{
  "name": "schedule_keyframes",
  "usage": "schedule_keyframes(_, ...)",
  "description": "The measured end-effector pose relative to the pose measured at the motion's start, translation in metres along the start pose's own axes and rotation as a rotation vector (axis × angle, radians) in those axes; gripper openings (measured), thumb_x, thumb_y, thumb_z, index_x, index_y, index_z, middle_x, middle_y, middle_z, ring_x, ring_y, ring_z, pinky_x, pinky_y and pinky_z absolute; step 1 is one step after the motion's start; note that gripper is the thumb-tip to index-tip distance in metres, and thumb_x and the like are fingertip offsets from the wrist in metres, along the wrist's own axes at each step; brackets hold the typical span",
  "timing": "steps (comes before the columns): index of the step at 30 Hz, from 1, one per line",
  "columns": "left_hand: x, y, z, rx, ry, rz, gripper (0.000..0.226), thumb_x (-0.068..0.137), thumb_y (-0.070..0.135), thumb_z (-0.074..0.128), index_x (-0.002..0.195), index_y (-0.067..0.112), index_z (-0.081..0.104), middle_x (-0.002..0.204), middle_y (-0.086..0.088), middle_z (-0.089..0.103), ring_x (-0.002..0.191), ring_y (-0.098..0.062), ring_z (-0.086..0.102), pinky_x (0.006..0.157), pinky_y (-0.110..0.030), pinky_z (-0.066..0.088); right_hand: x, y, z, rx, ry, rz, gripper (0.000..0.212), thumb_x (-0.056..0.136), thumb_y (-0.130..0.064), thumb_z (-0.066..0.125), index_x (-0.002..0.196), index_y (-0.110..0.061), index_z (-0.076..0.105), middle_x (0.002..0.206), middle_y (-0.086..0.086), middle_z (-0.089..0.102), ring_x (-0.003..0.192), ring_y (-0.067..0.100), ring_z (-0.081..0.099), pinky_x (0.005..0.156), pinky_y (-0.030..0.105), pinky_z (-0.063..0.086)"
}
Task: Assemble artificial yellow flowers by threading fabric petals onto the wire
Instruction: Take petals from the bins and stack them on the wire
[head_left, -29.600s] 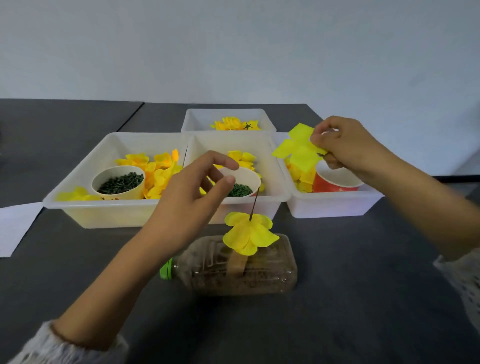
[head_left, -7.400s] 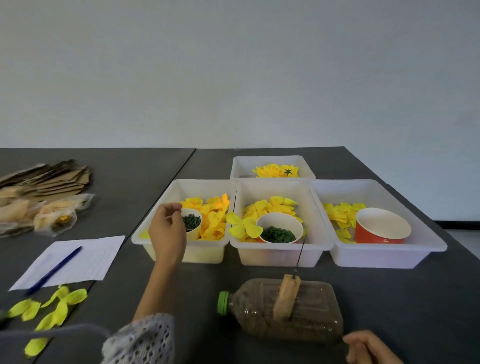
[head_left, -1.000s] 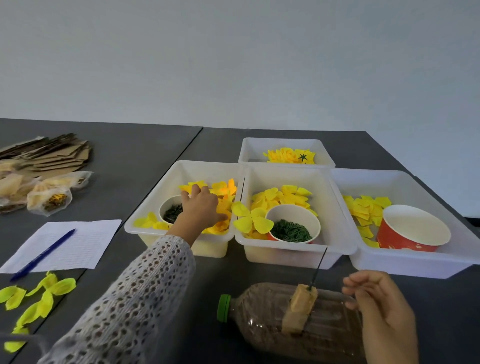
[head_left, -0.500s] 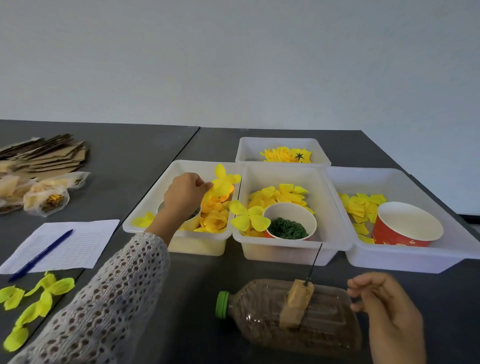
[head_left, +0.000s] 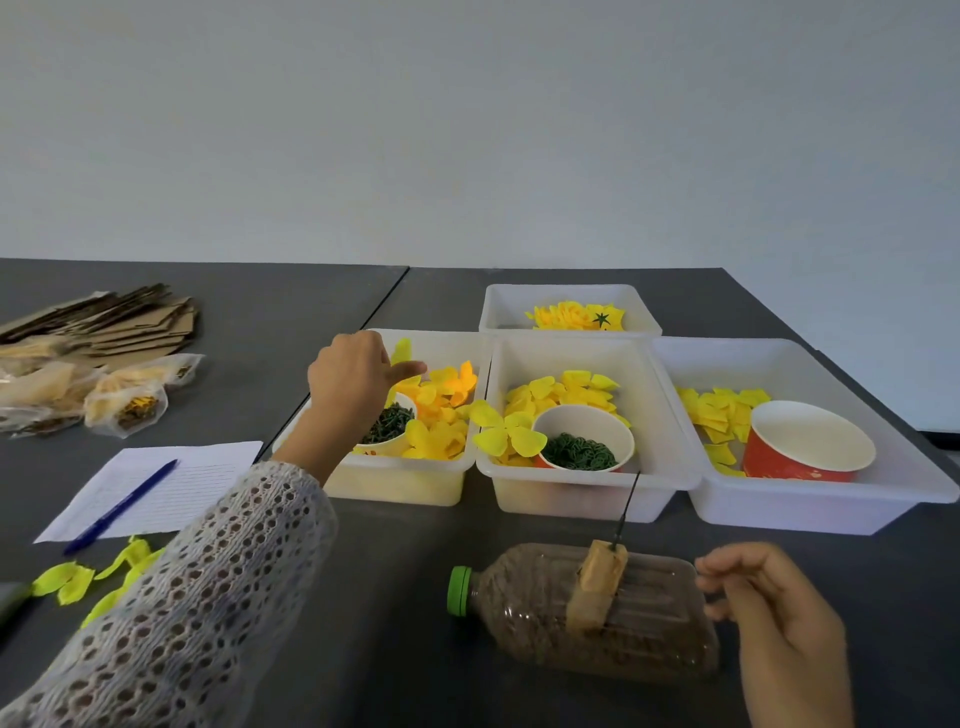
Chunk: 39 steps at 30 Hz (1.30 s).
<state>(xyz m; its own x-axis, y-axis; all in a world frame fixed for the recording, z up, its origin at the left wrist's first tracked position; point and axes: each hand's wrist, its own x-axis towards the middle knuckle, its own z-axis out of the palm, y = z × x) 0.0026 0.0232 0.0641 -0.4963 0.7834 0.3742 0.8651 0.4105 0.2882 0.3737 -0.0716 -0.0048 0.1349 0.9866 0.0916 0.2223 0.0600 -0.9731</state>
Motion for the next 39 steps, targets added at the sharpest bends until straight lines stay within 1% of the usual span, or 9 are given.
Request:
schedule_keyframes(4,-0.008,0.015,-0.017,-0.497,-0.081,0.014,0.048,0.087,0.045,0.070,0.066,0.007,0.051,0.061,-0.004,0.051,0.058,-0.020,0.048,0.055,-0.029,0.034,-0.002,-0.010,-0.001,0.016,-0.009,-0.026,0.032,0.090,0.013,0.046,0.077,-0.012,0.062,0.076,-0.001,0.066,0.081,0.023,0.062,0.065,0.031,0.045)
schedule_keyframes(10,-0.057,0.062,-0.035,-1.170,-0.672,0.062,0.056,0.083,0.041,0.070,0.120,0.000,0.058,0.093,-0.002,0.070,0.078,-0.012,0.062,0.068,-0.025,0.046,0.002,-0.053,0.012,0.027,-0.061,-0.274,0.013,0.091,-0.025,0.052,0.090,-0.034,0.062,0.090,-0.017,0.066,0.086,0.001,0.062,0.072,0.021,0.047)
schedule_keyframes(16,-0.100,0.107,-0.043,-1.222,-0.824,0.217,0.027,0.087,0.033,0.068,0.109,0.017,0.069,0.099,-0.005,0.070,0.086,-0.018,0.061,0.080,-0.036,0.043,0.037,-0.089,0.029,-0.019,-0.400,-0.185,0.053,0.064,-0.075,0.041,0.094,-0.038,0.063,0.091,-0.025,0.067,0.088,-0.009,0.060,0.073,0.015,0.041)
schedule_keyframes(20,-0.112,0.126,-0.046,-1.188,-0.730,0.272,0.009,0.093,0.019,0.066,0.102,0.016,0.065,0.087,0.000,0.072,0.075,-0.010,0.062,0.063,-0.018,0.044,0.045,-0.097,0.028,0.051,-0.469,-0.138,0.043,0.064,-0.079,0.035,0.075,-0.056,0.068,0.080,-0.028,0.070,0.078,-0.012,0.063,0.059,0.004,0.044)
schedule_keyframes(23,-0.116,0.133,-0.045,-1.223,-0.631,0.301,0.010,0.090,0.005,0.067,0.096,0.011,0.061,0.071,0.009,0.072,0.060,0.001,0.064,0.052,-0.008,0.043,0.049,-0.090,0.025,0.071,-0.417,-0.146,0.049,0.064,-0.087,0.032,0.083,-0.057,0.066,0.079,-0.018,0.070,0.073,-0.005,0.064,0.063,0.015,0.045)
schedule_keyframes(25,-0.118,0.136,-0.043,-1.211,-0.589,0.319,0.013,0.088,0.001,0.068,0.097,0.009,0.061,0.073,0.007,0.073,0.062,-0.002,0.065,0.054,-0.012,0.047,0.053,-0.083,0.023,0.092,-0.378,-0.166,0.056,0.069,-0.080,0.044,0.093,-0.037,0.071,0.080,-0.016,0.070,0.073,-0.005,0.063,0.063,0.012,0.048)
schedule_keyframes(28,-0.119,0.137,-0.038,-1.210,-0.572,0.311,0.016,0.087,0.003,0.071,0.097,0.011,0.063,0.083,-0.003,0.075,0.075,-0.015,0.069,0.068,-0.028,0.057,0.055,-0.079,0.020,0.114,-0.395,-0.183,0.016,0.085,-0.047,0.060,0.080,-0.043,0.074,0.077,-0.020,0.070,0.073,-0.009,0.060,0.059,0.005,0.044)
schedule_keyframes(31,-0.120,0.137,-0.039,-1.239,-0.603,0.299,0.016,0.087,0.002,0.069,0.094,0.014,0.062,0.073,0.006,0.073,0.063,-0.004,0.066,0.054,-0.012,0.048,0.056,-0.077,0.017,0.174,-0.449,-0.157,0.011,0.074,-0.044,0.067,0.076,-0.038,0.075,0.075,-0.013,0.069,0.072,-0.005,0.058,0.063,0.008,0.043)
schedule_keyframes(39,-0.123,0.132,-0.043,-1.255,-0.756,0.193,0.019,0.087,0.015,0.070,0.105,0.017,0.065,0.080,0.002,0.071,0.064,-0.008,0.059,0.060,-0.022,0.042,0.058,-0.073,0.009,0.296,-0.536,-0.100,0.055,0.064,-0.060,0.067,0.095,-0.015,0.074,0.109,0.026,0.062,0.094,0.020,0.056,0.082,0.037,0.043)
